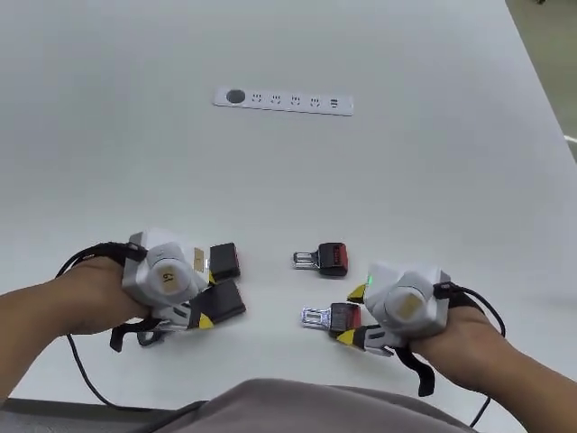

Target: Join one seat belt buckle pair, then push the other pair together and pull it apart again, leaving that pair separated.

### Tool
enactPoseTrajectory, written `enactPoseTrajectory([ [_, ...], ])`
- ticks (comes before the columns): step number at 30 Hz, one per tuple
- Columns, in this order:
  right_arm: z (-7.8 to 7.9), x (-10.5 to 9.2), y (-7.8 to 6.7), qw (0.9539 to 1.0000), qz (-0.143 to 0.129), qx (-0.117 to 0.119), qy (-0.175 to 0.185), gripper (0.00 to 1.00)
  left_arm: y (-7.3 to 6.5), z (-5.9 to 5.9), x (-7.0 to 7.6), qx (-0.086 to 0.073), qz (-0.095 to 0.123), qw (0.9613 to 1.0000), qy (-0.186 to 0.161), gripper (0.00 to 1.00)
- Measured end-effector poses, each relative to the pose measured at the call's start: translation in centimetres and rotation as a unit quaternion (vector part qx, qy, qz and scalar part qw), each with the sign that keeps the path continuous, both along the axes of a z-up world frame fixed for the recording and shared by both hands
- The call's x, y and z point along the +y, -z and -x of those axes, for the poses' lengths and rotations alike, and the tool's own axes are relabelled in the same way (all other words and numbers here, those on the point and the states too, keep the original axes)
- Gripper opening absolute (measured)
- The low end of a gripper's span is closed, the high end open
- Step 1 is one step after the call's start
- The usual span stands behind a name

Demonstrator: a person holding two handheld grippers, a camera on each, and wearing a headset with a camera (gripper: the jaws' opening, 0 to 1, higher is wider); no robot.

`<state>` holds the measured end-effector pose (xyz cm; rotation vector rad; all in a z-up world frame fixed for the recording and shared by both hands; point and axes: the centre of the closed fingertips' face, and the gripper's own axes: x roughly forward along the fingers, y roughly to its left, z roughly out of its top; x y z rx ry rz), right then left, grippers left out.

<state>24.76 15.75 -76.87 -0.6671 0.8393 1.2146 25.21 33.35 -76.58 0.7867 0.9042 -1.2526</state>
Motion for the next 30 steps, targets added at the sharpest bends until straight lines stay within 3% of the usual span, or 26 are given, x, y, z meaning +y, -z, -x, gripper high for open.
enactPoseTrajectory([
  [11,-0.1,-0.1,0.9,0.9998,0.003,0.010,-0.017,0.31,0.7,0.4,-0.2,0.007,-0.008,0.9996,0.026,0.34],
  [16,-0.1,-0.1,1.0,0.9995,0.004,0.016,-0.027,0.31,1.1,0.6,-0.3,-0.001,-0.019,0.9989,0.044,0.33],
  [23,-0.1,0.0,1.0,0.9985,0.005,0.015,-0.052,0.31,1.6,0.6,-0.2,-0.010,-0.025,0.9986,0.045,0.34],
  [30,0.0,0.0,1.4,0.9970,0.013,0.013,-0.076,0.31,1.7,0.5,-0.2,-0.003,-0.011,0.9996,0.025,0.34],
])
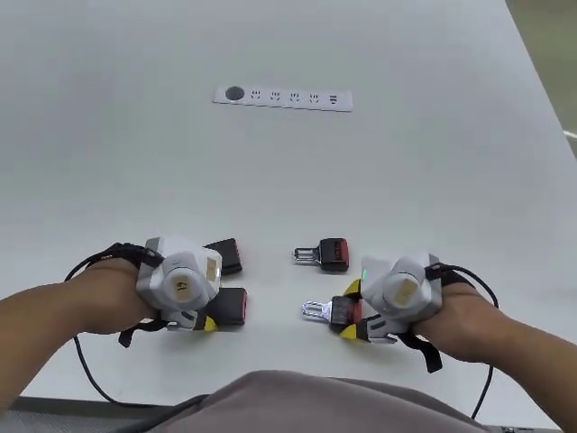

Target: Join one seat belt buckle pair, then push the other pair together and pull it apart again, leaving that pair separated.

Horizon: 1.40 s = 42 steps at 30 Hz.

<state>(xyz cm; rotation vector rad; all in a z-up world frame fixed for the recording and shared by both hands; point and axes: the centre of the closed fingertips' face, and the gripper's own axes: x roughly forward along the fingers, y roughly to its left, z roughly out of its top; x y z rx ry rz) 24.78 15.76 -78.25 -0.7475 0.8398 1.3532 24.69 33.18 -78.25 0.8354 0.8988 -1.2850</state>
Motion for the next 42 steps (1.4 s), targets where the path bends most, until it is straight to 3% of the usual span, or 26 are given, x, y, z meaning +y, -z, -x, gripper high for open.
enactPoseTrajectory([
  [3,0.1,0.1,0.3,0.9999,0.007,-0.001,-0.007,0.31,0.0,0.0,0.0,0.008,0.014,0.9997,-0.020,0.34],
  [8,0.0,0.1,0.1,1.0000,0.005,0.002,-0.007,0.31,-0.1,0.0,-0.1,0.007,0.015,0.9995,-0.025,0.34],
  [19,-0.1,0.2,0.1,0.9999,0.014,0.002,-0.007,0.31,-0.2,0.2,-0.3,0.009,0.009,0.9999,-0.010,0.34],
  [22,-0.6,0.6,0.1,0.9998,0.011,0.006,0.016,0.32,-0.1,0.1,-0.2,0.010,0.009,0.9999,-0.008,0.34],
  [42,-0.3,7.4,0.1,0.9998,0.000,0.002,-0.022,0.32,-0.2,0.2,-0.3,0.010,0.002,0.9999,-0.002,0.34],
])
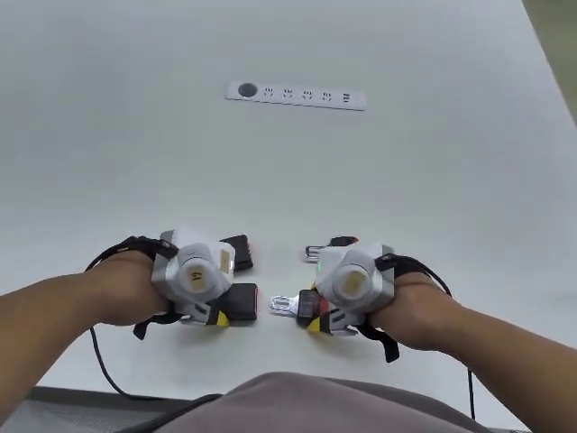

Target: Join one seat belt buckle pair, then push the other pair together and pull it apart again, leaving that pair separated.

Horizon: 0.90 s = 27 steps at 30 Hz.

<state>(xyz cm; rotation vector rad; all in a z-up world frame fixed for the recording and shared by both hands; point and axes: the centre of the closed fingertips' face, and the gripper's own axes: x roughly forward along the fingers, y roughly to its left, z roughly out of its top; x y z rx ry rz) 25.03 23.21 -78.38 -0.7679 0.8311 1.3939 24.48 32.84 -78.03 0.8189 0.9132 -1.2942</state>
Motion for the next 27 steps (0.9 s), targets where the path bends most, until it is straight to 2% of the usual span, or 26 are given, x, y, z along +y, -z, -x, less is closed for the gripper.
enactPoseTrajectory([
  [7,0.1,1.5,0.0,0.9999,0.005,0.000,-0.010,0.32,0.0,0.0,-0.1,0.003,-0.008,0.9999,0.007,0.34],
  [11,0.0,1.5,0.1,0.9998,0.016,-0.003,-0.011,0.31,-0.3,0.2,-0.2,0.003,-0.010,0.9999,0.007,0.34],
  [27,0.3,2.5,-0.3,0.9998,-0.002,-0.006,-0.020,0.31,0.1,-0.1,0.1,0.003,-0.012,0.9999,0.007,0.34],
])
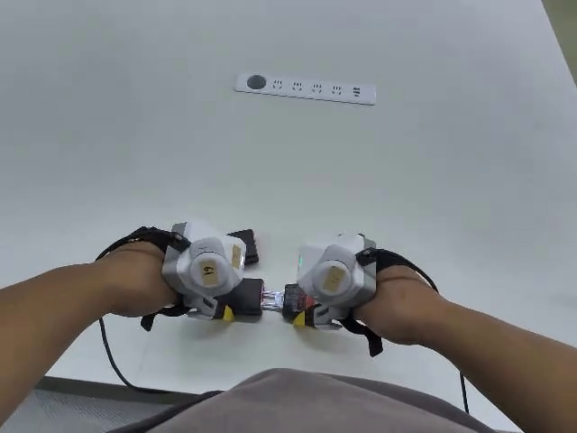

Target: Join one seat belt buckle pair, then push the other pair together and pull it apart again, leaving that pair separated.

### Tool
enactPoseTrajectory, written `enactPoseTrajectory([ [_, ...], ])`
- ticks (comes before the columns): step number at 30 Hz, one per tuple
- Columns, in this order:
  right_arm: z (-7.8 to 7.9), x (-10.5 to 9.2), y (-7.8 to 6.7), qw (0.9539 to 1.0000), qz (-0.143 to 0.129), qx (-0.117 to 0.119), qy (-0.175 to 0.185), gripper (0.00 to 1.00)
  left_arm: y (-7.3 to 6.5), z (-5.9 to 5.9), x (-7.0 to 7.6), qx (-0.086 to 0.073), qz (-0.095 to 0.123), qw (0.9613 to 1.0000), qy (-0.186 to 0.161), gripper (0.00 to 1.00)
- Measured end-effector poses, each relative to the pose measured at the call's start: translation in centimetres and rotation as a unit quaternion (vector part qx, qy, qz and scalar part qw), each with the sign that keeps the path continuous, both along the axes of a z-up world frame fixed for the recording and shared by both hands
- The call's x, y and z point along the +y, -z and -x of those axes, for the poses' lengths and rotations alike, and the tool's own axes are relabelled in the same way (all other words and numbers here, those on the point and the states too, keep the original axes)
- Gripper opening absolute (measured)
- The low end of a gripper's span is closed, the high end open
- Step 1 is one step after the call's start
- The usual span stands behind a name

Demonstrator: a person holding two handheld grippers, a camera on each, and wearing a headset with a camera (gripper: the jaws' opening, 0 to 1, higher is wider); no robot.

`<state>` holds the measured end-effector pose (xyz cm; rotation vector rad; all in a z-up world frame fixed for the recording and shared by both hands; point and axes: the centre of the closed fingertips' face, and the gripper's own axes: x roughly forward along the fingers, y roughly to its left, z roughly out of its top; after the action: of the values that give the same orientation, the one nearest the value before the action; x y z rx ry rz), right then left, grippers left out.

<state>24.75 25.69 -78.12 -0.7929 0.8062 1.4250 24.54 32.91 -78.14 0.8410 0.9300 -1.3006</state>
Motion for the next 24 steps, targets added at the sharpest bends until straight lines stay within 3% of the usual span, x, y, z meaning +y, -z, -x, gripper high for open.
enactPoseTrajectory([
  [24,0.2,1.4,-0.3,1.0000,-0.004,-0.005,0.005,0.29,0.1,0.0,0.0,-0.002,0.015,0.9999,0.004,0.33],
])
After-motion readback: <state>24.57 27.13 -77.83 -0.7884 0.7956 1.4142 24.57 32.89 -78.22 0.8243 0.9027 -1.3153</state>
